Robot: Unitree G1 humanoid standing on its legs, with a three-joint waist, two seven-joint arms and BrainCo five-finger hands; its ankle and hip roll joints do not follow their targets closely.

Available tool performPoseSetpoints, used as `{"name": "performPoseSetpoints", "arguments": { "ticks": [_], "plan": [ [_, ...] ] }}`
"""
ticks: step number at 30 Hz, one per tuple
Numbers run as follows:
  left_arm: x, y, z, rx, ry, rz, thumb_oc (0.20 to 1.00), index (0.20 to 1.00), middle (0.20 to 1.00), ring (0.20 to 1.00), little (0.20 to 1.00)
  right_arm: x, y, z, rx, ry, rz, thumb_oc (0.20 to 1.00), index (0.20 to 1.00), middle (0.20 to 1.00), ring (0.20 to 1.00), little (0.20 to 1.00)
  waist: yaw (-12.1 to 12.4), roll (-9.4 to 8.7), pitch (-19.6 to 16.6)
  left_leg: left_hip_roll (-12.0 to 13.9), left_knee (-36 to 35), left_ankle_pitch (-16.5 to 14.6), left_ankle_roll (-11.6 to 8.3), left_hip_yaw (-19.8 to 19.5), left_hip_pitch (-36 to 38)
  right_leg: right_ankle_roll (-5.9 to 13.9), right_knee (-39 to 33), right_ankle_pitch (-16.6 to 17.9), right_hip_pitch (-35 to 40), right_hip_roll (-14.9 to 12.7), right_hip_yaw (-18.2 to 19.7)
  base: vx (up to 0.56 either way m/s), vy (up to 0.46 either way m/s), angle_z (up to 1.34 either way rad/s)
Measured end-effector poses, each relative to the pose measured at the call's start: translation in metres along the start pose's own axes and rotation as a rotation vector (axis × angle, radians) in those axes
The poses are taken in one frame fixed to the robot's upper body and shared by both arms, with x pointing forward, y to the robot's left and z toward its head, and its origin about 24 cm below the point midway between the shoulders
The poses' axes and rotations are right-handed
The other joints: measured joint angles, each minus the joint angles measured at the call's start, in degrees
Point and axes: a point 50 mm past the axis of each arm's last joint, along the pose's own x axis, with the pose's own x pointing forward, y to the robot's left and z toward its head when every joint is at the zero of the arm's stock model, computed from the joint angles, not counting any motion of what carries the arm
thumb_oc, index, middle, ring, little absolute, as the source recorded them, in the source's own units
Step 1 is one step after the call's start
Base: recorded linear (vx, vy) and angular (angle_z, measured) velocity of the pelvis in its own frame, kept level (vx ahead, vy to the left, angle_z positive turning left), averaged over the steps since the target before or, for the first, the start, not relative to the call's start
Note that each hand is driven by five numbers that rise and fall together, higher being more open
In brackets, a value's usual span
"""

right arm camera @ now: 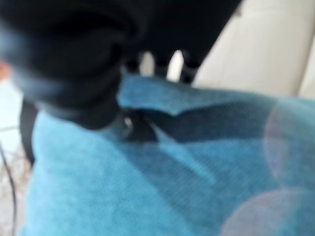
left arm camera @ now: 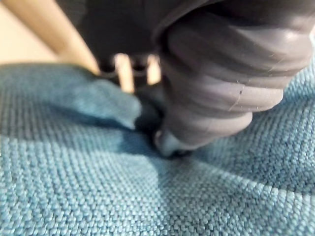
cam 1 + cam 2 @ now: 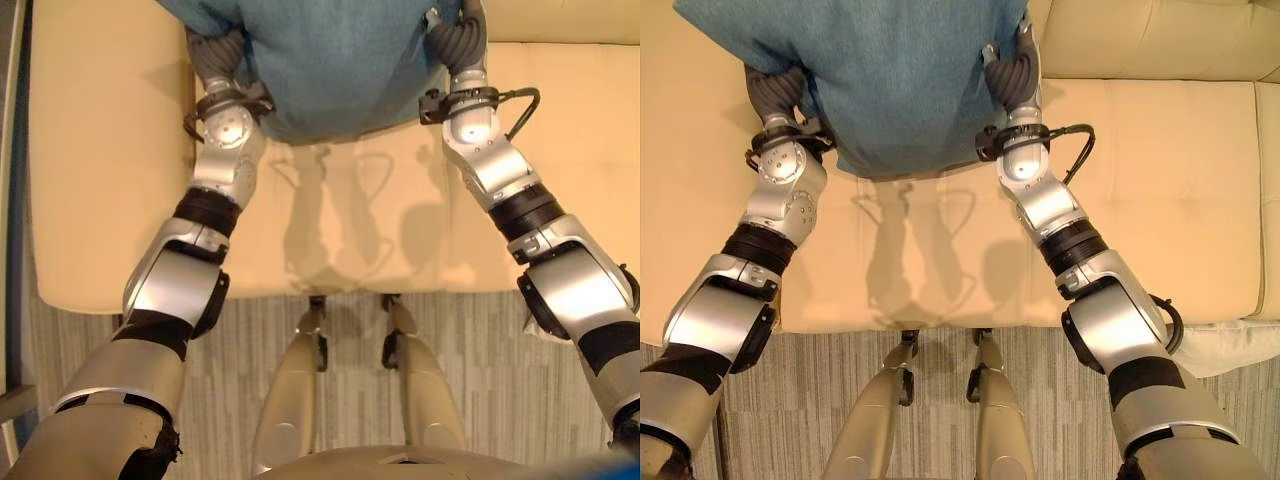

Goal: Pick up all the scattered cushions and arrange them neatly on the sofa.

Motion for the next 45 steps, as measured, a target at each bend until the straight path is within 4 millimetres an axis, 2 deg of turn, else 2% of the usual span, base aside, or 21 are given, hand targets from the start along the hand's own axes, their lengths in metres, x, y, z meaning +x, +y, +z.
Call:
{"name": "performPoseSetpoints", "arguments": {
  "ticks": [1,2,3,4,5,6,8,11,12,13,16,20,24,28,33,35,37,40,42,43,45],
  "plan": [
    [0.004,0.001,0.000,0.026,0.002,0.011,1.000,1.000,1.000,1.000,1.000,0.003,0.001,-0.002,-0.035,0.003,0.008,0.200,0.200,0.200,0.200,0.200,0.0,-0.06,-0.1,0.1,0.3,0.0,0.00,0.0,-0.5,0.05,0.0,0.1,-0.3,0.0,0.0,0.00,0.000,0.00],
    [0.008,0.000,0.003,0.055,0.000,0.017,1.000,1.000,1.000,1.000,1.000,0.007,0.000,-0.001,-0.082,0.000,0.017,0.200,0.200,0.200,0.200,0.200,0.0,-0.10,-0.1,0.1,0.7,0.0,-0.01,-0.1,-1.1,0.11,0.0,0.3,-0.7,0.0,0.0,0.00,0.000,0.00],
    [0.012,-0.003,0.010,0.064,-0.015,0.014,1.000,1.000,1.000,1.000,1.000,0.012,-0.001,0.004,-0.112,-0.014,0.019,0.316,0.316,0.316,0.316,0.316,0.0,-0.10,-0.1,0.2,0.8,0.1,-0.15,-0.2,-2.0,0.10,0.0,0.5,-1.5,0.1,-0.1,-0.01,0.010,0.05],
    [0.020,-0.006,0.027,0.090,-0.060,0.002,1.000,1.000,1.000,1.000,1.000,0.022,-0.004,0.017,-0.145,-0.050,0.012,0.542,0.542,0.542,0.542,0.542,0.0,-0.10,-0.1,0.2,0.8,0.7,-0.68,-0.5,-3.8,0.03,0.0,1.1,-3.2,0.1,-0.2,-0.02,0.009,0.07],
    [0.023,-0.008,0.035,0.109,-0.081,-0.006,1.000,1.000,1.000,1.000,1.000,0.026,-0.006,0.023,-0.161,-0.067,0.010,0.799,0.799,0.799,0.799,0.799,0.1,-0.10,-0.1,0.2,0.8,1.0,-0.89,-0.7,-4.6,-0.04,0.0,1.3,-4.0,0.2,-0.2,-0.02,0.009,0.07],
    [0.026,-0.008,0.042,0.123,-0.100,-0.012,1.000,1.000,1.000,1.000,1.000,0.030,-0.007,0.028,-0.178,-0.082,0.009,1.000,1.000,1.000,1.000,1.000,0.1,-0.10,-0.1,0.2,0.7,1.3,-1.00,-0.9,-5.2,-0.06,0.0,1.5,-4.6,0.2,-0.3,-0.01,0.009,0.04],
    [0.032,-0.005,0.055,0.152,-0.141,-0.014,1.000,1.000,1.000,1.000,1.000,0.035,-0.010,0.036,-0.200,-0.101,0.010,1.000,1.000,1.000,1.000,1.000,0.3,-0.09,-0.1,0.4,0.6,1.9,-1.30,-1.2,-6.5,-0.09,0.0,1.8,-5.9,0.4,-0.6,-0.01,0.009,0.05],
    [0.037,0.008,0.065,0.221,-0.175,0.000,1.000,1.000,1.000,1.000,1.000,0.039,-0.012,0.036,-0.235,-0.089,0.013,1.000,1.000,1.000,1.000,1.000,0.7,0.00,-0.1,0.8,-0.5,2.9,-1.84,-1.4,-6.5,-0.21,0.0,2.0,-6.3,0.7,-0.8,-0.01,0.004,0.01],
    [0.044,0.016,0.082,0.308,-0.225,-0.016,1.000,1.000,1.000,1.000,1.000,0.045,-0.019,0.034,-0.279,-0.068,-0.003,1.000,1.000,1.000,1.000,1.000,1.0,0.20,0.0,0.8,-1.1,3.4,-1.92,-1.5,-6.5,-0.40,0.0,2.2,-6.5,0.7,-0.9,0.00,0.000,0.00],
    [0.046,0.017,0.087,0.326,-0.241,-0.026,1.000,1.000,1.000,1.000,1.000,0.045,-0.023,0.032,-0.290,-0.059,-0.010,1.000,1.000,1.000,1.000,1.000,1.3,0.21,0.0,0.8,-1.2,3.5,-1.93,-1.5,-6.4,-0.43,0.0,2.2,-6.5,0.7,-0.9,-0.01,0.038,0.01],
    [0.047,0.017,0.094,0.326,-0.254,-0.038,1.000,1.000,1.000,1.000,1.000,0.048,-0.039,0.030,-0.327,-0.049,-0.039,1.000,1.000,1.000,1.000,1.000,2.3,0.28,0.0,0.8,-1.2,3.6,-2.02,-1.5,-6.3,-0.52,0.1,2.3,-6.4,0.7,-0.9,0.00,0.008,0.01],
    [0.053,0.035,0.109,0.356,-0.285,-0.017,1.000,1.000,1.000,1.000,1.000,0.051,-0.055,0.024,-0.369,-0.011,-0.064,1.000,1.000,1.000,1.000,1.000,2.7,0.44,0.1,0.8,-1.3,4.3,-2.46,-2.9,-5.8,-0.67,0.1,2.3,-5.4,0.7,-2.3,-0.01,0.048,0.12],
    [0.055,0.053,0.115,0.386,-0.291,0.016,1.000,1.000,1.000,1.000,1.000,0.051,-0.067,0.018,-0.388,0.021,-0.093,1.000,1.000,1.000,1.000,1.000,3.6,0.57,0.1,0.7,-1.5,4.3,-2.46,-2.9,-4.2,-0.66,0.1,2.3,-3.7,0.6,-2.4,-0.01,0.016,0.04],
    [0.054,0.059,0.117,0.384,-0.309,0.018,1.000,1.000,1.000,1.000,1.000,0.052,-0.075,0.021,-0.399,0.013,-0.103,1.000,1.000,1.000,1.000,1.000,3.9,0.62,0.1,0.5,-1.5,4.4,-2.53,-3.0,-4.0,-0.66,0.5,2.3,-3.4,0.4,-2.5,-0.01,0.006,0.03],
    [0.037,0.058,0.101,0.286,-0.324,-0.053,1.000,1.000,1.000,1.000,1.000,0.048,-0.086,0.028,-0.459,-0.061,-0.079,1.000,1.000,1.000,1.000,1.000,4.2,0.63,0.1,0.5,-1.7,4.6,-2.52,-3.2,-3.6,-0.23,1.0,2.0,-3.3,0.3,-2.6,0.00,-0.001,0.01],
    [0.010,0.070,0.073,0.207,-0.294,-0.098,1.000,1.000,1.000,1.000,1.000,0.030,-0.088,0.016,-0.464,-0.097,-0.033,1.000,1.000,1.000,1.000,1.000,4.1,0.66,0.1,0.5,-2.5,4.6,-2.52,-3.1,-1.2,0.20,1.0,1.4,-1.3,0.3,-2.6,0.04,-0.023,-0.01],
    [-0.010,0.088,0.036,0.216,-0.198,-0.086,1.000,1.000,1.000,1.000,1.000,0.012,-0.090,-0.013,-0.508,-0.039,0.009,1.000,1.000,1.000,1.000,1.000,4.2,0.66,0.1,0.5,-3.7,4.5,-2.56,-3.1,2.6,0.32,0.9,0.5,1.9,0.3,-2.6,0.04,-0.030,0.00],
    [-0.036,0.110,0.009,0.170,-0.121,-0.041,1.000,1.000,1.000,1.000,1.000,-0.018,-0.099,-0.045,-0.480,0.046,0.038,1.000,1.000,1.000,1.000,1.000,4.2,0.66,0.1,0.7,-5.2,4.4,-2.74,-3.4,6.9,0.68,0.8,-0.6,5.9,0.5,-3.1,0.08,-0.036,0.06],
    [-0.079,0.145,-0.025,0.206,0.003,-0.018,1.000,1.000,1.000,1.000,1.000,-0.068,-0.112,-0.090,-0.451,0.192,0.087,1.000,1.000,1.000,1.000,1.000,4.4,0.67,0.1,0.9,-7.6,3.9,-3.31,-4.0,13.0,1.15,0.3,-2.4,11.2,0.6,-3.7,0.10,-0.045,0.09],
    [-0.106,0.169,-0.045,0.245,0.100,0.025,1.000,1.000,1.000,1.000,1.000,-0.103,-0.123,-0.119,-0.456,0.316,0.107,1.000,1.000,1.000,1.000,1.000,4.5,0.82,0.0,1.0,-8.7,3.7,-3.59,-4.4,16.3,1.17,0.0,-3.3,14.4,0.5,-4.0,0.07,-0.038,0.12],
    [-0.142,0.189,-0.073,0.255,0.240,0.064,1.000,1.000,1.000,1.000,1.000,-0.149,-0.134,-0.147,-0.422,0.460,0.098,1.000,1.000,1.000,1.000,1.000,4.8,1.34,-1.0,1.0,-8.8,2.7,-3.92,-4.6,18.2,1.42,0.4,-4.1,16.3,0.5,-4.5,0.07,-0.029,0.11]
  ]
}}
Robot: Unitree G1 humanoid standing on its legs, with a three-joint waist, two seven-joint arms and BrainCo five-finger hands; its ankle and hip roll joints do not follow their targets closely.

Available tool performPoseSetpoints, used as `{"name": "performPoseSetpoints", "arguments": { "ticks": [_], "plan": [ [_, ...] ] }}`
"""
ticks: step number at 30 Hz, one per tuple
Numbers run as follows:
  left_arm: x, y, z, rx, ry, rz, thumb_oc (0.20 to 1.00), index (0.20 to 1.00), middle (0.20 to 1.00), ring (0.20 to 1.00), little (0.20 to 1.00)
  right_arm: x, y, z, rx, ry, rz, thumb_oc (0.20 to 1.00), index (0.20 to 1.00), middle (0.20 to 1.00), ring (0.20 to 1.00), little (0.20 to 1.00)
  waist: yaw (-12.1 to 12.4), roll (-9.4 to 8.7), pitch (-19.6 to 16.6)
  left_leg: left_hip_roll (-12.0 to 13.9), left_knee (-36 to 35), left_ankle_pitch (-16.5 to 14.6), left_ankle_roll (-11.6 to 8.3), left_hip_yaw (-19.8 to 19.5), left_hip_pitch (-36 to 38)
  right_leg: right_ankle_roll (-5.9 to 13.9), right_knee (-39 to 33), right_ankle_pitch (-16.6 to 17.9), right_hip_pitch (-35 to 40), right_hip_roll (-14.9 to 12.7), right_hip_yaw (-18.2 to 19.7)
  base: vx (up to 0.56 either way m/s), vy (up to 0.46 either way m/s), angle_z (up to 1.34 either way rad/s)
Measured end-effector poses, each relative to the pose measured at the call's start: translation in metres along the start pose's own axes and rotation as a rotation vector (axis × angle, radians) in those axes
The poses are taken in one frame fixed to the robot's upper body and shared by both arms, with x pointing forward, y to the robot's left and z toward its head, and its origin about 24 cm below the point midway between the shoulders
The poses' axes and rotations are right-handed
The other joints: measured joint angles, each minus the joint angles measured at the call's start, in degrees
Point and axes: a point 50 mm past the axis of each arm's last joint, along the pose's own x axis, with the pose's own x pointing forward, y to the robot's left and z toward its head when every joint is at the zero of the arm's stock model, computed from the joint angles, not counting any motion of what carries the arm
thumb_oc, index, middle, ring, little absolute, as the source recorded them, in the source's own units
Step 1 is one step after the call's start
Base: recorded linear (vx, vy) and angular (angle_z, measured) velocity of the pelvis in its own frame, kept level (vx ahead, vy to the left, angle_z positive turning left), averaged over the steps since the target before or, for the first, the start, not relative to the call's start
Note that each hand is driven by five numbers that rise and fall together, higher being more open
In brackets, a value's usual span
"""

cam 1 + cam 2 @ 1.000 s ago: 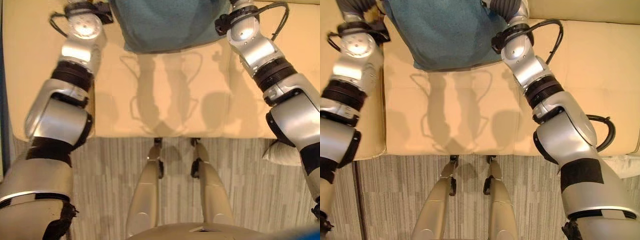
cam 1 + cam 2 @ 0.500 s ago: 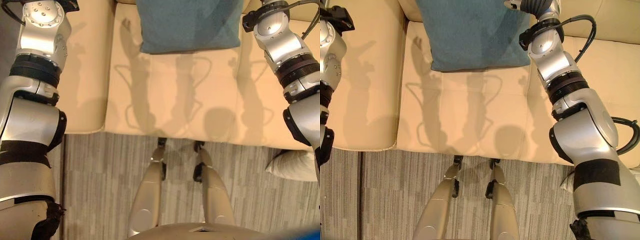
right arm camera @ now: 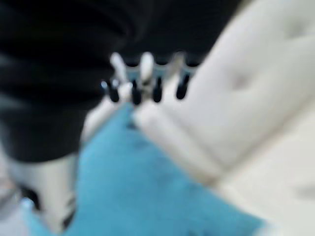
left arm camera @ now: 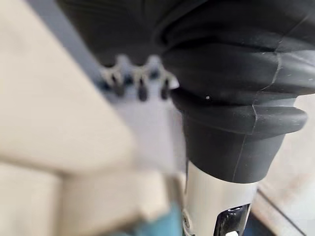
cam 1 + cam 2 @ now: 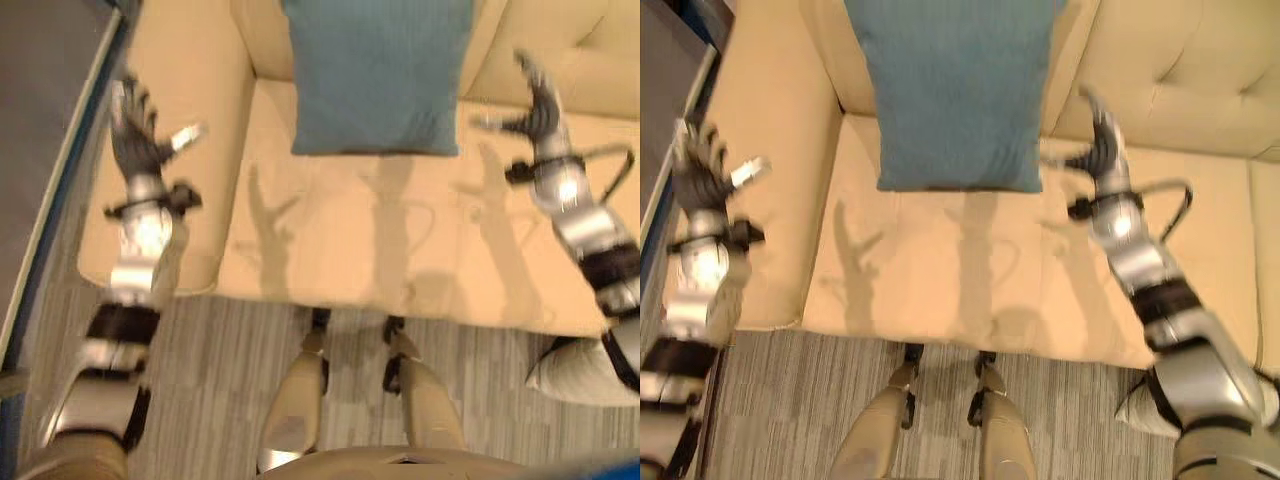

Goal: Pick up all the scattered cushions and arrange them neatly on the sofa.

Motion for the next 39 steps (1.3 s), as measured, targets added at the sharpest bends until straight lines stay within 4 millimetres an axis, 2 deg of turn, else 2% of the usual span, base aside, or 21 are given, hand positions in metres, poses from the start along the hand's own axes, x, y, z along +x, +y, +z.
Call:
{"name": "performPoseSetpoints", "arguments": {
  "ticks": [3,4,6,8,9,13,15,19,21,23,24,25,27,29,31,32,33,34,35,37,39],
  "plan": [
    [-0.027,0.007,-0.033,0.081,0.150,-0.052,1.000,1.000,1.000,1.000,1.000,-0.024,0.010,-0.035,-0.030,0.117,0.093,1.000,1.000,1.000,1.000,1.000,0.2,0.57,-0.6,-0.1,-1.4,0.1,0.15,-0.2,1.8,0.04,-1.4,0.3,1.9,0.0,-0.5,0.09,-0.066,0.05],
    [-0.052,0.015,-0.059,0.140,0.258,-0.086,1.000,1.000,1.000,1.000,1.000,-0.043,0.021,-0.055,-0.029,0.191,0.156,1.000,1.000,1.000,1.000,1.000,-0.5,1.11,-0.8,-0.1,-2.0,0.2,0.23,-0.5,4.2,0.10,-2.5,0.4,4.8,0.1,-1.0,0.03,-0.042,0.09],
    [-0.076,0.020,-0.089,0.139,0.411,-0.073,1.000,1.000,1.000,1.000,1.000,-0.062,0.032,-0.072,-0.063,0.251,0.248,1.000,1.000,1.000,1.000,1.000,-0.9,1.65,-1.7,0.0,-2.8,0.3,0.60,-0.6,7.2,0.18,-3.3,0.2,7.7,0.2,-1.1,0.05,-0.064,0.05],
    [-0.094,0.023,-0.103,0.134,0.477,-0.056,1.000,1.000,1.000,1.000,1.000,-0.074,0.039,-0.083,-0.042,0.297,0.255,1.000,1.000,1.000,1.000,1.000,-1.3,1.92,-3.4,0.2,-2.8,-0.2,0.37,-1.1,7.6,0.34,-3.3,-0.1,8.4,0.3,-1.5,0.06,-0.094,0.08],
    [-0.116,0.022,-0.125,0.098,0.591,-0.020,1.000,1.000,1.000,1.000,1.000,-0.088,0.050,-0.097,-0.049,0.366,0.312,1.000,1.000,1.000,1.000,1.000,-1.6,2.25,-3.8,0.3,-2.8,-0.2,0.63,-1.1,9.7,0.59,-3.3,-0.5,10.5,0.5,-1.7,0.05,-0.103,0.07],
    [-0.176,0.038,-0.161,0.134,0.856,0.017,1.000,1.000,1.000,1.000,1.000,-0.144,0.071,-0.135,-0.095,0.550,0.455,1.000,1.000,1.000,1.000,1.000,-1.8,2.41,-6.2,1.1,-2.8,-1.3,0.92,-1.1,12.9,0.10,-3.5,-1.6,13.7,1.2,-1.8,0.03,-0.121,-0.02],
    [-0.220,0.053,-0.181,0.192,1.064,0.066,1.000,1.000,1.000,1.000,1.000,-0.182,0.088,-0.151,-0.092,0.672,0.526,1.000,1.000,1.000,1.000,1.000,-2.6,2.35,-7.9,1.9,-2.8,-2.1,0.74,-1.1,14.5,-0.04,-3.5,-2.4,15.4,2.1,-1.7,-0.02,-0.122,-0.03],
    [-0.251,0.057,-0.192,0.273,1.220,0.041,1.000,1.000,1.000,1.000,1.000,-0.218,0.087,-0.171,-0.157,0.805,0.588,1.000,1.000,1.000,1.000,1.000,-3.3,2.54,-9.4,3.1,-2.2,-2.1,0.69,-1.1,15.6,-0.39,-3.6,-2.7,16.5,3.3,-1.7,-0.02,-0.084,-0.03],
    [-0.254,0.056,-0.192,0.286,1.238,0.025,1.000,1.000,1.000,1.000,1.000,-0.229,0.089,-0.174,-0.165,0.836,0.603,1.000,1.000,1.000,1.000,1.000,-3.4,2.39,-9.8,3.8,-1.6,-2.6,0.24,-1.0,16.1,-1.03,-3.6,-3.2,16.9,4.1,-1.4,-0.08,-0.039,-0.13],
    [-0.251,0.052,-0.194,0.295,1.238,0.008,1.000,1.000,1.000,1.000,1.000,-0.234,0.091,-0.179,-0.171,0.882,0.605,1.000,1.000,1.000,1.000,1.000,-2.6,1.85,-9.8,3.2,1.7,-3.7,-0.81,-2.4,16.2,-1.83,-3.6,-3.1,17.0,4.4,1.7,-0.10,-0.001,-0.57],
    [-0.253,0.048,-0.195,0.285,1.243,0.004,1.000,1.000,1.000,1.000,1.000,-0.238,0.090,-0.182,-0.182,0.908,0.610,1.000,1.000,1.000,1.000,1.000,-2.1,1.64,-9.7,2.6,3.6,-4.8,-0.99,-4.6,16.2,-2.53,-3.6,-2.6,16.9,4.1,2.9,-0.06,0.021,-0.81],
    [-0.256,0.045,-0.196,0.288,1.259,-0.008,1.000,1.000,1.000,1.000,1.000,-0.241,0.088,-0.185,-0.191,0.929,0.609,1.000,1.000,1.000,1.000,1.000,-1.8,1.50,-9.8,0.8,4.6,-5.8,-1.04,-9.7,16.5,-2.72,-3.3,-2.3,16.6,3.8,5.4,-0.04,0.044,-0.72],
    [-0.265,0.042,-0.199,0.288,1.298,-0.009,1.000,1.000,1.000,1.000,1.000,-0.244,0.082,-0.189,-0.208,0.970,0.601,1.000,1.000,1.000,1.000,1.000,-1.5,1.91,-10.5,-1.8,4.6,-6.7,-0.06,-13.8,17.6,-2.24,-2.9,-2.0,15.4,2.9,8.0,-0.04,0.084,-0.86],
    [-0.265,0.041,-0.200,0.291,1.307,-0.006,1.000,1.000,1.000,1.000,1.000,-0.259,0.077,-0.196,-0.208,1.047,0.583,1.000,1.000,1.000,1.000,1.000,-3.2,2.24,-11.1,-2.7,3.2,-8.0,2.29,-12.0,17.9,-1.20,-2.8,-0.3,13.8,2.4,9.8,-0.17,0.143,-0.78],
    [-0.264,0.039,-0.200,0.288,1.304,-0.011,1.000,1.000,1.000,1.000,1.000,-0.264,0.074,-0.198,-0.222,1.082,0.575,1.000,1.000,1.000,1.000,1.000,-2.5,1.48,-11.2,-4.0,2.3,-7.5,4.03,-9.8,17.9,-0.55,-1.8,0.1,11.0,1.5,13.1,-0.19,0.100,-1.07],
    [-0.264,0.039,-0.200,0.288,1.306,-0.011,1.000,1.000,1.000,1.000,1.000,-0.266,0.075,-0.198,-0.222,1.090,0.575,1.000,1.000,1.000,1.000,1.000,-2.9,1.50,-11.3,-4.6,1.7,-7.3,5.12,-7.7,17.8,0.98,-2.8,-0.3,11.0,0.8,13.1,-0.22,0.086,-1.13],
    [-0.259,0.038,-0.200,0.291,1.292,-0.015,1.000,1.000,1.000,1.000,1.000,-0.270,0.079,-0.198,-0.215,1.106,0.579,1.000,1.000,1.000,1.000,1.000,-3.0,0.00,-11.2,-6.5,2.9,-6.2,5.52,-7.3,17.4,1.47,-3.5,-0.7,9.4,-0.2,13.6,-0.22,0.048,-1.17],
    [-0.255,0.037,-0.200,0.294,1.285,-0.021,1.000,1.000,1.000,1.000,1.000,-0.269,0.083,-0.197,-0.209,1.110,0.583,1.000,1.000,1.000,1.000,1.000,-2.7,-0.29,-10.9,-6.8,3.4,-6.3,5.69,-5.9,16.8,2.58,-3.3,-1.4,8.1,-0.9,13.8,-0.15,0.030,-1.33],
    [-0.254,0.037,-0.201,0.310,1.292,-0.028,1.000,1.000,1.000,1.000,1.000,-0.267,0.086,-0.196,-0.206,1.103,0.586,1.000,1.000,1.000,1.000,1.000,-2.7,-0.12,-10.7,-6.5,3.8,-6.3,6.97,-3.6,15.5,5.97,-3.0,-3.2,6.8,-1.3,13.4,-0.28,0.000,-1.19],
    [-0.246,0.037,-0.201,0.319,1.275,-0.032,1.000,1.000,1.000,1.000,1.000,-0.266,0.094,-0.193,-0.184,1.103,0.590,1.000,1.000,1.000,1.000,1.000,-2.7,0.48,-9.7,-5.3,2.5,-5.2,8.76,0.5,15.2,7.73,2.0,-2.6,3.8,-1.0,9.0,-0.32,0.000,-1.00],
    [-0.240,0.041,-0.199,0.340,1.254,-0.041,1.000,1.000,1.000,1.000,1.000,-0.272,0.104,-0.190,-0.175,1.127,0.613,1.000,1.000,1.000,1.000,1.000,-1.3,0.57,-9.0,-3.6,3.9,-5.0,9.03,5.0,13.6,5.40,15.0,-6.3,0.9,-2.7,-2.5,-0.20,-0.005,-0.93]
  ]
}}
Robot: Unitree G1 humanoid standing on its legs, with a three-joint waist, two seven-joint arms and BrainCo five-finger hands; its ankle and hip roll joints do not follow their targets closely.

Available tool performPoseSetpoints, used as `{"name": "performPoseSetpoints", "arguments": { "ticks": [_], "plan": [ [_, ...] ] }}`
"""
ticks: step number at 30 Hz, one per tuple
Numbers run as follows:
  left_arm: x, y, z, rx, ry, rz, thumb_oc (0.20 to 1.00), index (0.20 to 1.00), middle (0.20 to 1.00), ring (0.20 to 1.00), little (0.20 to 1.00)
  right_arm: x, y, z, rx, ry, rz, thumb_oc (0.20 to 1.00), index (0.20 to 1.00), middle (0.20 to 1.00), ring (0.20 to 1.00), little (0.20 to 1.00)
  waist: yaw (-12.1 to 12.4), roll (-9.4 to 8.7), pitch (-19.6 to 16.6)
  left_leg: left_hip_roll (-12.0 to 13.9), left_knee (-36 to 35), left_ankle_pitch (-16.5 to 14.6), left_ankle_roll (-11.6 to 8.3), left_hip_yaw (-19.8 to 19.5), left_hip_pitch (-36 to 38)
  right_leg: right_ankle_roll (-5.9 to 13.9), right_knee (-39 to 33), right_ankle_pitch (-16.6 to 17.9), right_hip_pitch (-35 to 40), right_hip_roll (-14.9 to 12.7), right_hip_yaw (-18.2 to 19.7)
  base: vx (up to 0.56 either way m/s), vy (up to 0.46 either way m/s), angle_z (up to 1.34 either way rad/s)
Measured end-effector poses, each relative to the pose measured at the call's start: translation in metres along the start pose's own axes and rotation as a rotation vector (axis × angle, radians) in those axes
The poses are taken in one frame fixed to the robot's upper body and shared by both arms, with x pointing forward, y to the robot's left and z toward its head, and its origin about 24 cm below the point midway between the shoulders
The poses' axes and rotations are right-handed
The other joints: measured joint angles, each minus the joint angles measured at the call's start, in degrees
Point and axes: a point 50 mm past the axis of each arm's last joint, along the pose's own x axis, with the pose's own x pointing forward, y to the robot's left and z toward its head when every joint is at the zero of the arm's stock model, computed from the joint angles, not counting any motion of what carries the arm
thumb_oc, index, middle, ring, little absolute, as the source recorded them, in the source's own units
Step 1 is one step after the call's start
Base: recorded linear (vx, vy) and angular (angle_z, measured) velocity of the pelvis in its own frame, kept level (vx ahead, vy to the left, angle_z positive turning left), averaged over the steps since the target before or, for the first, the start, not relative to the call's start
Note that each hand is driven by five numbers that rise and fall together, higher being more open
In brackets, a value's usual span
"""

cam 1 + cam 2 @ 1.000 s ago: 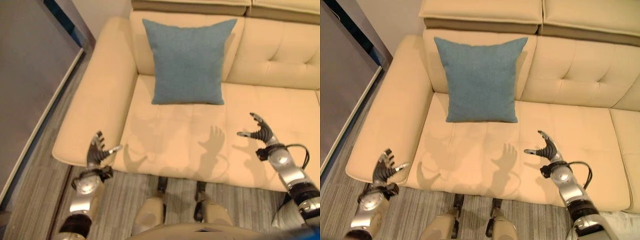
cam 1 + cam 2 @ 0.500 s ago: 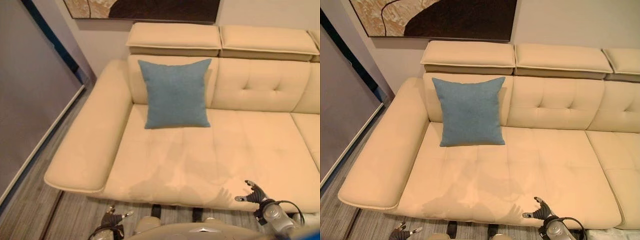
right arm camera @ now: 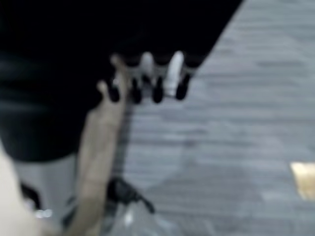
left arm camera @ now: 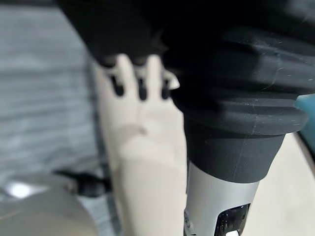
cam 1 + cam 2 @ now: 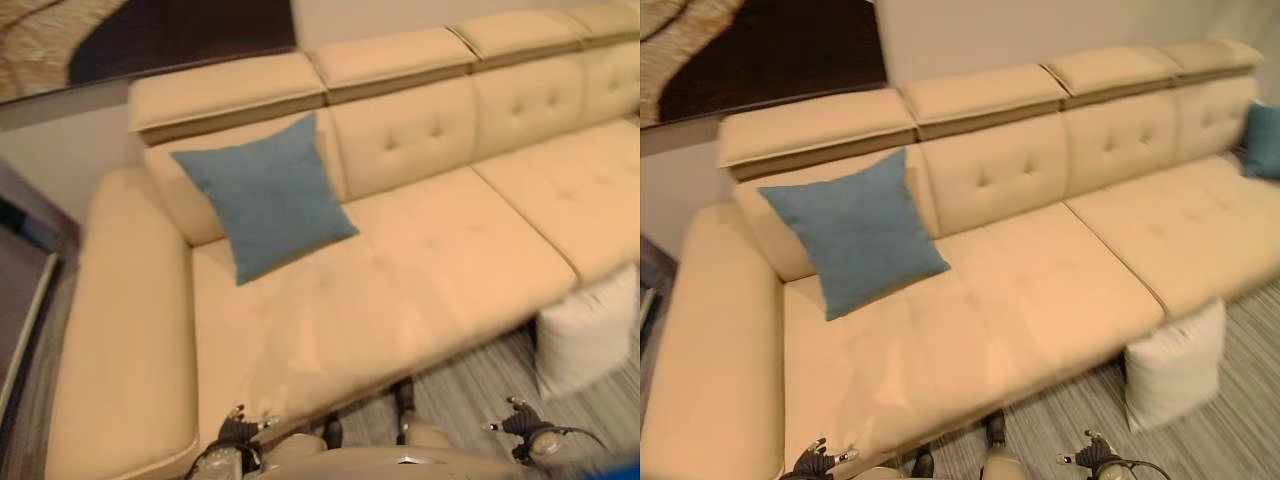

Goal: Pick up all the scattered cushions and arrange them neatly on the sofa.

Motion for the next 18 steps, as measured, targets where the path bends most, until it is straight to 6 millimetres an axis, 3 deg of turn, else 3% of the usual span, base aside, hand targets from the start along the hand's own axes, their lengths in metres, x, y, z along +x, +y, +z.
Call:
{"name": "performPoseSetpoints", "arguments": {
  "ticks": [1,2,4,5,6,7,8,9,10,11,12,14,15,16,17,18],
  "plan": [
    [0.000,0.000,0.000,0.001,0.001,0.000,1.000,1.000,1.000,1.000,1.000,-0.001,0.003,-0.002,-0.006,0.007,0.010,1.000,1.000,1.000,1.000,1.000,0.9,0.70,0.5,1.0,-0.5,0.0,0.18,1.3,0.6,-1.62,4.9,-1.5,0.2,0.1,-2.3,-0.16,-0.048,-0.97],
    [-0.001,0.003,-0.005,0.004,0.018,0.006,1.000,1.000,1.000,1.000,1.000,-0.002,0.004,-0.008,-0.005,0.024,0.014,1.000,1.000,1.000,1.000,1.000,1.2,2.00,0.8,2.6,-1.2,0.5,0.31,1.4,0.9,-0.88,13.0,-5.9,3.3,0.6,-2.5,-0.16,-0.098,-0.77],
    [-0.001,0.007,-0.006,0.009,0.019,0.016,1.000,1.000,1.000,1.000,1.000,-0.001,0.001,-0.004,0.000,0.016,0.005,1.000,1.000,1.000,1.000,1.000,2.0,1.71,1.5,3.3,-1.5,1.1,0.26,2.3,0.4,-0.90,12.0,-9.8,7.5,-0.1,-3.4,-0.12,-0.164,-0.56],
    [-0.002,0.010,-0.010,0.009,0.033,0.023,1.000,1.000,1.000,1.000,1.000,0.000,-0.001,-0.001,0.002,0.007,-0.002,1.000,1.000,1.000,1.000,1.000,3.1,1.70,1.4,4.3,-2.6,2.3,-0.12,4.9,0.4,-2.11,12.1,-11.6,10.3,-1.9,-7.8,-0.16,-0.352,-0.93],
    [-0.003,0.010,-0.014,0.012,0.043,0.021,1.000,1.000,1.000,1.000,1.000,0.000,0.000,0.004,-0.001,-0.006,0.001,1.000,1.000,1.000,1.000,1.000,5.0,1.45,0.8,5.7,-3.4,3.4,-1.74,7.0,0.5,-1.77,10.7,-12.7,12.9,-3.3,-13.3,-0.17,-0.282,-1.07],
    [-0.003,0.012,-0.014,0.011,0.039,0.027,1.000,1.000,1.000,1.000,1.000,0.001,0.004,0.011,0.007,-0.028,0.006,1.000,1.000,1.000,1.000,1.000,5.5,0.50,0.4,6.3,-3.1,3.7,-3.68,7.1,-0.5,-0.69,4.0,-12.2,15.6,-1.7,-11.8,-0.08,-0.265,-0.96],
    [-0.003,0.017,-0.013,0.012,0.046,0.042,1.000,1.000,1.000,1.000,1.000,0.001,0.006,0.021,0.015,-0.070,0.008,1.000,1.000,1.000,1.000,1.000,5.1,0.24,0.9,7.4,-3.0,4.1,-5.65,6.8,-0.8,-3.41,-3.5,-11.4,18.5,1.9,-9.5,-0.02,-0.162,-0.38],
    [-0.003,0.018,-0.014,0.012,0.051,0.040,1.000,1.000,1.000,1.000,1.000,0.001,0.010,0.025,0.021,-0.082,0.013,1.000,1.000,1.000,1.000,1.000,5.0,0.35,0.6,8.2,-3.6,4.6,-6.58,5.3,-0.8,-3.31,-6.9,-10.2,19.4,3.2,-8.4,-0.04,-0.205,-0.46],
    [-0.005,0.012,-0.021,0.013,0.067,0.026,1.000,1.000,1.000,1.000,1.000,0.000,0.011,0.021,0.024,-0.073,0.013,1.000,1.000,1.000,1.000,1.000,5.2,0.65,-0.6,9.2,-3.2,4.7,-8.41,2.7,-0.4,-4.80,-7.1,-9.4,18.7,5.7,-7.2,-0.03,-0.307,-0.25],
    [-0.005,0.006,-0.019,0.019,0.061,0.006,1.000,1.000,1.000,1.000,1.000,-0.001,0.014,0.014,0.035,-0.057,0.021,1.000,1.000,1.000,1.000,1.000,4.5,0.05,-1.5,10.1,-2.3,6.3,-10.24,0.8,-2.1,-6.88,-6.6,-9.9,17.6,6.4,-7.3,-0.02,-0.214,-0.30],
    [-0.003,0.002,-0.014,0.024,0.048,-0.004,1.000,1.000,1.000,1.000,1.000,-0.003,0.017,0.006,0.034,-0.034,0.026,1.000,1.000,1.000,1.000,1.000,4.1,-0.61,-1.9,9.5,-1.8,6.7,-10.42,-0.2,-2.3,-8.14,-6.5,-9.9,17.0,6.3,-7.5,0.00,-0.172,0.08],
    [-0.003,-0.001,-0.011,0.031,0.040,-0.011,1.000,1.000,1.000,1.000,1.000,-0.003,0.013,0.000,0.052,-0.023,0.012,1.000,1.000,1.000,1.000,1.000,2.4,-0.28,-2.0,9.7,0.4,7.6,-10.80,-0.3,-3.8,-9.00,-6.6,-10.2,16.4,6.9,-7.2,-0.09,-0.127,-0.05],
    [-0.001,-0.002,-0.005,0.038,0.025,-0.017,1.000,1.000,1.000,1.000,1.000,-0.003,0.013,0.000,0.054,-0.022,0.012,1.000,1.000,1.000,1.000,1.000,2.1,-1.15,-1.5,9.0,1.2,9.3,-11.42,-3.0,-3.9,-9.91,-6.5,-9.6,16.0,6.8,-5.0,-0.10,-0.136,-0.39],
    [-0.001,-0.003,-0.003,0.061,0.017,-0.022,1.000,1.000,1.000,1.000,1.000,-0.003,0.013,0.003,0.048,-0.030,0.011,1.000,1.000,1.000,1.000,1.000,3.0,-2.09,-1.0,7.9,1.8,9.1,-12.52,-8.0,-4.2,-10.92,-6.7,-9.0,15.5,6.1,-2.9,-0.01,-0.030,-1.09],
    [-0.001,-0.005,-0.002,0.058,0.015,-0.027,1.000,1.000,1.000,1.000,1.000,-0.002,0.008,0.003,0.041,-0.033,-0.002,1.000,1.000,1.000,1.000,1.000,4.2,-2.71,-1.0,6.3,1.6,7.5,-12.42,-13.2,-3.7,-10.68,-8.3,-6.9,15.4,6.0,0.1,-0.02,-0.026,-1.16],
    [-0.001,-0.008,-0.004,0.057,0.019,-0.036,1.000,1.000,1.000,1.000,1.000,-0.002,0.004,0.001,0.036,-0.031,-0.013,1.000,1.000,1.000,1.000,1.000,3.7,-2.15,-1.1,5.2,1.6,6.6,-12.32,-14.8,-3.2,-10.73,-10.3,-5.4,16.0,6.2,1.3,-0.01,0.005,-1.04]
  ]
}}
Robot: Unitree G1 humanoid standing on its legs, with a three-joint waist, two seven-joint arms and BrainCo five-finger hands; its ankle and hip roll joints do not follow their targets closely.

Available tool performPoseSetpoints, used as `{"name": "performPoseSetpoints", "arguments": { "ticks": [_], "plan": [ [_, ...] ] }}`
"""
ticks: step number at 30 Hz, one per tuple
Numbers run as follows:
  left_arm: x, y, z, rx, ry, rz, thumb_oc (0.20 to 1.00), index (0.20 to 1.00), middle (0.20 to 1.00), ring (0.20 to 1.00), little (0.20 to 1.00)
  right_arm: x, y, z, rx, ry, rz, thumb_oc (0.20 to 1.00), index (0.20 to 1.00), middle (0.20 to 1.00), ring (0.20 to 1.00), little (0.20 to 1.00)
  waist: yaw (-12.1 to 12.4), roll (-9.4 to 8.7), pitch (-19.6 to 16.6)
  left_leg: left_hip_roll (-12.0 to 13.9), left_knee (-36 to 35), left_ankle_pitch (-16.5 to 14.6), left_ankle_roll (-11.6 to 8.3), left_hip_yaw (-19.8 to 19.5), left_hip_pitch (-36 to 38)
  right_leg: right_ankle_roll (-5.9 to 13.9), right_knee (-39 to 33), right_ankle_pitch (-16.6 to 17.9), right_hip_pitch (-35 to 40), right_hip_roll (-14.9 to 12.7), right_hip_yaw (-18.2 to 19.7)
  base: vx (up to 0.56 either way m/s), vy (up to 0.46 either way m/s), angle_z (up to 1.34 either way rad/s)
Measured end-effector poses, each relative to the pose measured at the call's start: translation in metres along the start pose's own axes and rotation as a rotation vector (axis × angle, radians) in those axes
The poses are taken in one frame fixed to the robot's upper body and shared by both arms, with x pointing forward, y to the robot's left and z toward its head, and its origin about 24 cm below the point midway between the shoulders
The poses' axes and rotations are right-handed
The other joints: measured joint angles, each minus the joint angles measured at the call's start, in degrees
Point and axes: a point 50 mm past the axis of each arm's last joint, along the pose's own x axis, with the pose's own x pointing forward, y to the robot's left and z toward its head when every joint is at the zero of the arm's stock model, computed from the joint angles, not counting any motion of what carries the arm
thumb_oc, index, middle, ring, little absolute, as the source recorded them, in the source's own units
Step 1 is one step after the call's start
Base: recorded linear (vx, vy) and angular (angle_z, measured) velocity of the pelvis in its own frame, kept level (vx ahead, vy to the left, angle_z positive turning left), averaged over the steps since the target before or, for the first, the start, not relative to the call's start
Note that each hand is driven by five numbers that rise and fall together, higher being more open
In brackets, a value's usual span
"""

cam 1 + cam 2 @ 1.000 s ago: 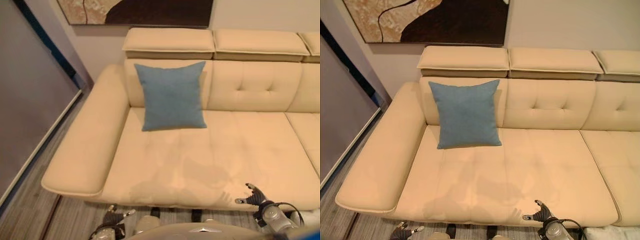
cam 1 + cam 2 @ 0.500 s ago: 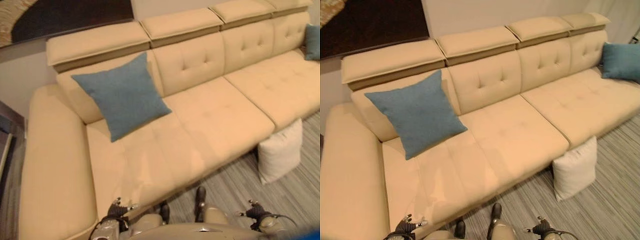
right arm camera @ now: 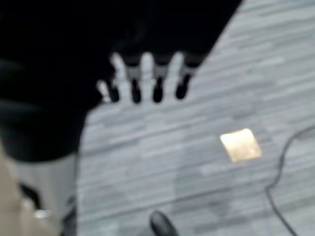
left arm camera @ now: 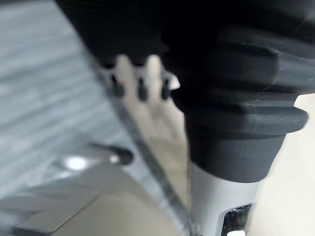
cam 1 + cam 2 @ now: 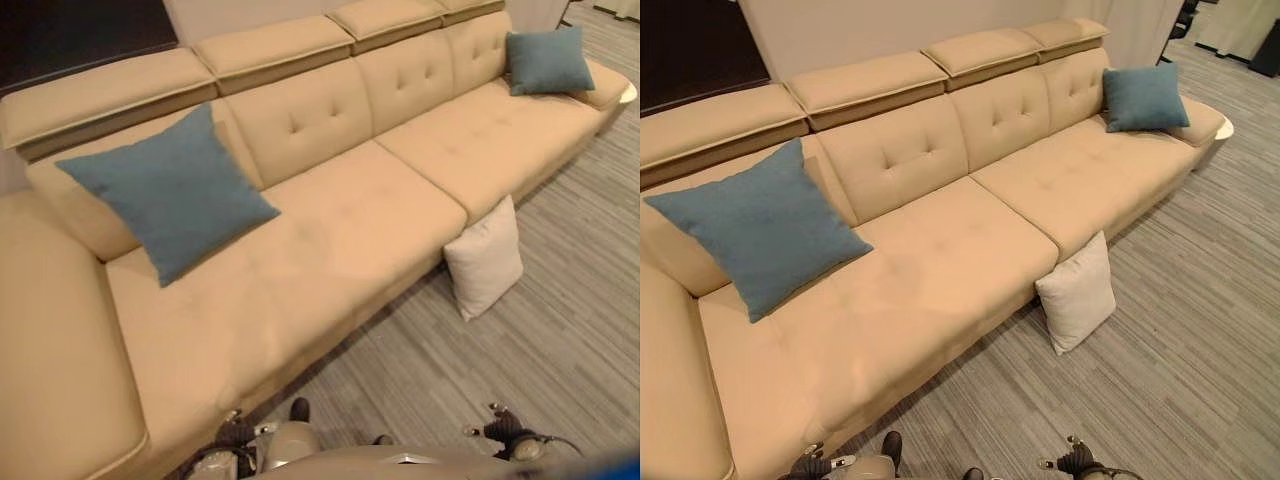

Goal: Pick up all the scattered cushions and arrange them neatly on the sofa.

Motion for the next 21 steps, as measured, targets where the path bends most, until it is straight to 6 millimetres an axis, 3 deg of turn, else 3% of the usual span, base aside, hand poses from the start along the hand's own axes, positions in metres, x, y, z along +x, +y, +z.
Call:
{"name": "performPoseSetpoints", "arguments": {
  "ticks": [1,2,3,5,6,7,9,10,11,13,14,15,16,18,19,21],
  "plan": [
    [0.000,-0.002,-0.001,-0.001,0.003,-0.005,1.000,1.000,1.000,1.000,1.000,0.001,-0.005,0.004,-0.002,-0.010,-0.012,1.000,1.000,1.000,1.000,1.000,-0.1,0.69,-0.1,-0.9,-0.1,-0.1,-0.05,-0.8,0.4,-0.02,-1.3,1.2,0.6,0.2,0.3,-0.03,0.028,-0.87],
    [0.000,-0.005,-0.001,-0.003,0.002,-0.012,1.000,1.000,1.000,1.000,1.000,0.001,-0.006,0.000,-0.006,-0.001,-0.013,1.000,1.000,1.000,1.000,1.000,-1.5,1.76,-0.3,-3.1,-1.9,-1.8,1.10,-1.2,2.7,0.31,-4.0,3.4,1.4,1.3,3.0,-0.04,0.049,-0.87],
    [0.000,-0.007,0.003,-0.002,-0.007,-0.017,1.000,1.000,1.000,1.000,1.000,0.001,-0.005,0.002,-0.006,-0.008,-0.012,1.000,1.000,1.000,1.000,1.000,-2.0,1.90,-0.2,-3.7,-2.9,-1.8,1.73,-0.6,3.6,0.61,-4.7,4.1,1.4,1.8,4.2,-0.03,0.079,-0.77],
    [0.002,-0.010,0.012,0.001,-0.030,-0.027,1.000,1.000,1.000,1.000,1.000,0.001,-0.002,0.003,-0.008,-0.010,-0.002,1.000,1.000,1.000,1.000,1.000,-2.8,2.09,0.2,-3.4,-4.0,-2.8,3.21,-0.9,4.4,1.18,-5.8,5.0,1.0,2.7,5.6,-0.02,0.095,-0.61],
    [0.004,-0.015,0.023,0.020,-0.059,-0.041,1.000,1.000,1.000,1.000,1.000,0.001,0.000,0.002,-0.007,-0.001,0.003,1.000,1.000,1.000,1.000,1.000,-2.4,1.61,0.7,-2.9,-5.3,-3.5,4.23,-0.5,5.7,2.14,-5.8,5.5,0.3,3.1,8.6,-0.02,0.090,-0.98],
    [0.004,-0.015,0.021,0.042,-0.055,-0.044,1.000,1.000,1.000,1.000,1.000,0.002,-0.002,0.006,-0.006,-0.009,-0.002,1.000,1.000,1.000,1.000,1.000,-2.2,1.73,1.0,-2.7,-5.6,-4.0,4.72,-0.3,6.0,2.46,-5.9,5.7,0.1,3.2,9.6,-0.01,0.081,-1.08],
    [0.005,-0.020,0.032,0.064,-0.086,-0.061,1.000,1.000,1.000,1.000,1.000,0.003,-0.002,0.007,-0.009,-0.003,-0.003,1.000,1.000,1.000,1.000,1.000,-2.3,2.42,1.6,-2.0,-7.0,-6.8,6.05,2.3,7.5,3.34,-5.6,6.2,-1.1,3.6,11.7,-0.05,0.080,-0.91],
    [0.006,-0.020,0.037,0.068,-0.101,-0.060,1.000,1.000,1.000,1.000,1.000,0.003,0.001,0.011,-0.006,-0.008,0.006,1.000,1.000,1.000,1.000,1.000,-1.8,1.85,1.9,-2.1,-7.1,-6.7,6.25,3.9,7.5,4.03,-4.0,5.9,-2.7,3.1,12.5,-0.11,0.035,-1.03],
    [0.006,-0.019,0.040,0.073,-0.114,-0.059,1.000,1.000,1.000,1.000,1.000,0.003,0.004,0.016,-0.002,-0.021,0.013,1.000,1.000,1.000,1.000,1.000,-1.3,1.58,2.3,-2.0,-7.1,-6.6,6.67,6.0,7.4,4.18,-2.9,5.7,-3.8,2.3,11.6,-0.13,-0.006,-0.90],
    [0.007,-0.016,0.048,0.086,-0.139,-0.054,1.000,1.000,1.000,1.000,1.000,0.004,0.011,0.025,0.003,-0.042,0.028,1.000,1.000,1.000,1.000,1.000,-0.7,1.12,3.1,-1.9,-7.0,-6.1,7.97,10.3,7.5,5.98,-0.8,5.1,-5.9,-0.8,4.2,-0.09,-0.003,-1.07],
    [0.007,-0.011,0.047,0.093,-0.135,-0.043,1.000,1.000,1.000,1.000,1.000,0.004,0.017,0.033,0.005,-0.058,0.043,1.000,1.000,1.000,1.000,1.000,0.7,1.85,3.8,-1.2,-6.8,-6.1,8.57,13.9,7.6,7.40,3.0,4.2,-7.0,-4.3,-6.6,-0.04,0.018,-1.35],
    [0.007,-0.009,0.047,0.094,-0.135,-0.038,1.000,1.000,1.000,1.000,1.000,0.004,0.017,0.034,0.006,-0.064,0.045,1.000,1.000,1.000,1.000,1.000,1.3,2.52,4.1,-0.9,-6.7,-6.5,9.12,14.7,8.3,9.07,6.0,3.3,-6.5,-7.0,-13.2,-0.01,0.002,-1.00],
    [0.007,-0.007,0.049,0.095,-0.142,-0.034,1.000,1.000,1.000,1.000,1.000,0.003,0.020,0.032,0.007,-0.058,0.051,1.000,1.000,1.000,1.000,1.000,0.7,2.92,4.2,-0.9,-6.9,-7.0,9.17,14.5,8.6,9.93,6.7,2.8,-4.7,-8.2,-12.2,-0.02,-0.017,-0.41],
    [0.007,0.003,0.047,0.116,-0.139,-0.010,1.000,1.000,1.000,1.000,1.000,0.002,0.024,0.030,0.009,-0.052,0.064,1.000,1.000,1.000,1.000,1.000,-0.4,2.15,3.8,-1.1,-7.2,-7.0,9.05,14.8,8.9,10.73,9.6,0.5,-3.0,-7.4,-8.2,-0.02,-0.039,-0.08],
    [0.007,0.008,0.043,0.122,-0.129,0.002,1.000,1.000,1.000,1.000,1.000,0.002,0.023,0.031,0.009,-0.055,0.061,1.000,1.000,1.000,1.000,1.000,-0.2,1.20,3.9,-1.6,-7.0,-7.1,8.64,14.9,8.8,9.18,7.9,-1.1,-2.5,-7.2,-7.5,-0.04,-0.131,-0.18],
    [0.007,0.005,0.043,0.121,-0.125,-0.007,1.000,1.000,1.000,1.000,1.000,0.003,0.019,0.031,0.004,-0.054,0.049,1.000,1.000,1.000,1.000,1.000,-0.8,1.51,3.9,-1.0,-6.0,-7.0,7.88,15.1,7.9,7.22,5.5,-0.2,-2.3,-6.1,-7.5,0.01,-0.179,-0.21]
  ]
}}
